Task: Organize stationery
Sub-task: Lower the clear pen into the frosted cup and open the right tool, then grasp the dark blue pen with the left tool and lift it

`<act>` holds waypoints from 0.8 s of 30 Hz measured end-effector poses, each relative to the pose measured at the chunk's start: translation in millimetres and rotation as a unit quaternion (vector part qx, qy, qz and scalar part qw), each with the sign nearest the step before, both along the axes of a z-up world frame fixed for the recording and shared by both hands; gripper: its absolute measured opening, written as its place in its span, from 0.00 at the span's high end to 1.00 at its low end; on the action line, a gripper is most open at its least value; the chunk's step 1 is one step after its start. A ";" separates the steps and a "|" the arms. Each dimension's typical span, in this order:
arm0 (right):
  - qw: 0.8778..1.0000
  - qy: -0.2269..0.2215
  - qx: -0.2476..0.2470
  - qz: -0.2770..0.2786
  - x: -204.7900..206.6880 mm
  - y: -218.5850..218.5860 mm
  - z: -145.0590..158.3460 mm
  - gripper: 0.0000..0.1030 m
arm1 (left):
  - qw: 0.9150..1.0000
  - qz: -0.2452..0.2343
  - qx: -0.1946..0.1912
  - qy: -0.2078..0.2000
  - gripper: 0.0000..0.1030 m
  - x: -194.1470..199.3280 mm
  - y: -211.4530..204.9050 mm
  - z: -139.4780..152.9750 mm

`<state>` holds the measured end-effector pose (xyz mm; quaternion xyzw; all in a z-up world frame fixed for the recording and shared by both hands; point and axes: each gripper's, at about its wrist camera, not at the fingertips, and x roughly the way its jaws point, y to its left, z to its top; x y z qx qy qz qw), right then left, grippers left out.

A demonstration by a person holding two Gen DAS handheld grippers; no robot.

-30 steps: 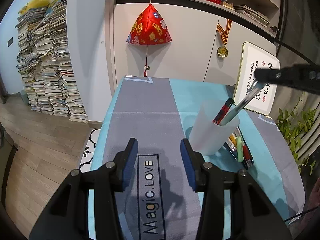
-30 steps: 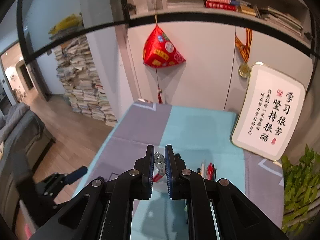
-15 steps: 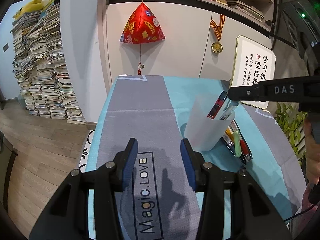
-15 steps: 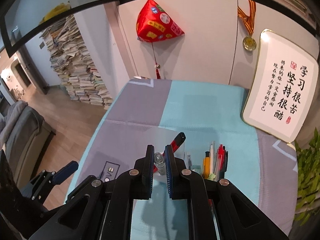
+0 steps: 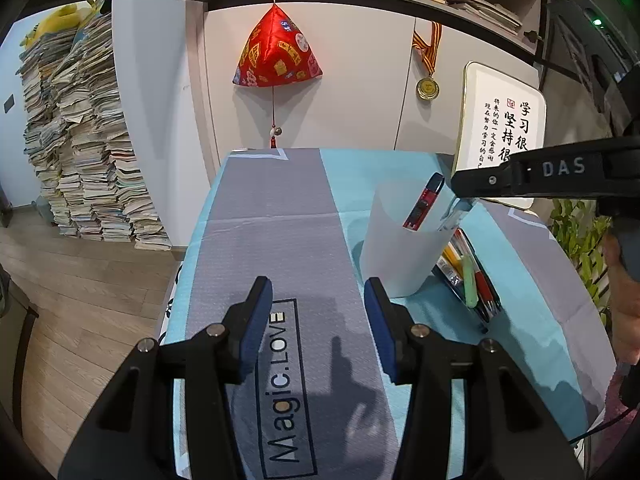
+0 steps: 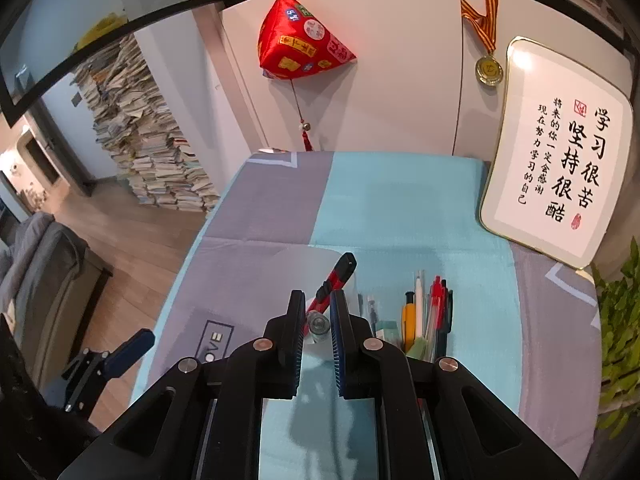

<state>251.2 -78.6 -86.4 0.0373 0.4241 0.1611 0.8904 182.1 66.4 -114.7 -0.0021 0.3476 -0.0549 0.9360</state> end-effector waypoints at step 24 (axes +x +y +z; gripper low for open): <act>0.992 0.082 -0.036 -0.087 2.1 -90.3 -87.0 0.88 | 0.992 -0.096 0.008 0.079 0.55 14.3 -89.1 -37.3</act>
